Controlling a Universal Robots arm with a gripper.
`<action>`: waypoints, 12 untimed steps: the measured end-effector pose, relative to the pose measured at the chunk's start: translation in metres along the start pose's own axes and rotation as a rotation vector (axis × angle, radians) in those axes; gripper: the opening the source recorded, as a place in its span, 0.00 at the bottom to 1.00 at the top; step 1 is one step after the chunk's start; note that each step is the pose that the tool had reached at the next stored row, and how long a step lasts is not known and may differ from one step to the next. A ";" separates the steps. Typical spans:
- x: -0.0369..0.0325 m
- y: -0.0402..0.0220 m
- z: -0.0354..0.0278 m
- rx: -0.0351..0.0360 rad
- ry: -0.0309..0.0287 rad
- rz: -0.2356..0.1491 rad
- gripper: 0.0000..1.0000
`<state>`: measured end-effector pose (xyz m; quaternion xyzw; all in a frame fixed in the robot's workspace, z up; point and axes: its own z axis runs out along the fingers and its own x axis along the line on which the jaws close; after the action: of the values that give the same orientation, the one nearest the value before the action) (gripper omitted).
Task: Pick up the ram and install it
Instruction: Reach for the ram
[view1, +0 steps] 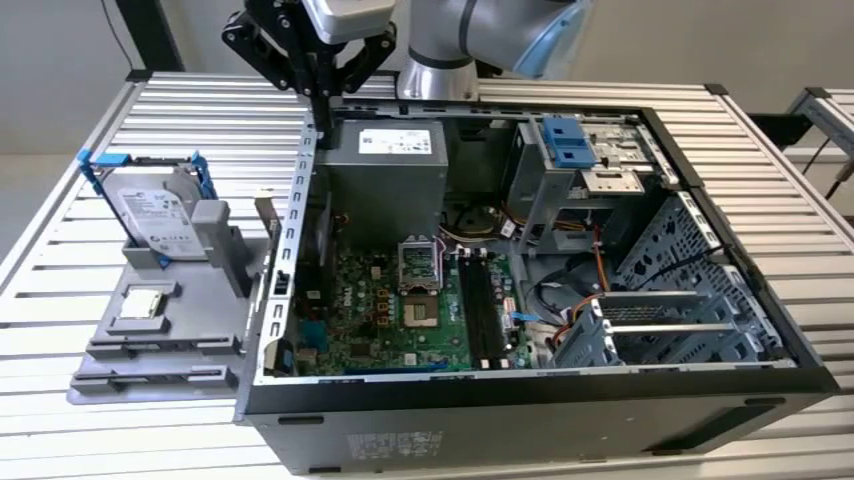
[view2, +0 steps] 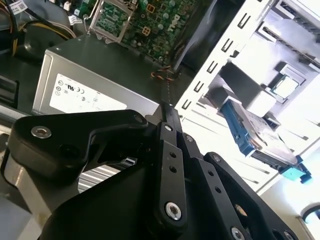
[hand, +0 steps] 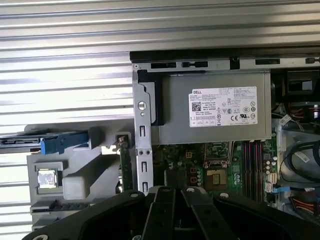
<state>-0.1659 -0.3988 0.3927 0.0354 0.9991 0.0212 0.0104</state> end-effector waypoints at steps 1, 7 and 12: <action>0.0013 -0.0001 0.0000 -0.0001 -0.0001 0.000 0.00; 0.0081 -0.0006 -0.0002 -0.0001 -0.0001 0.000 0.00; 0.0138 -0.0010 -0.0003 -0.0001 -0.0001 0.000 0.00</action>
<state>-0.1797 -0.3988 0.3927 0.0353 0.9991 0.0213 0.0105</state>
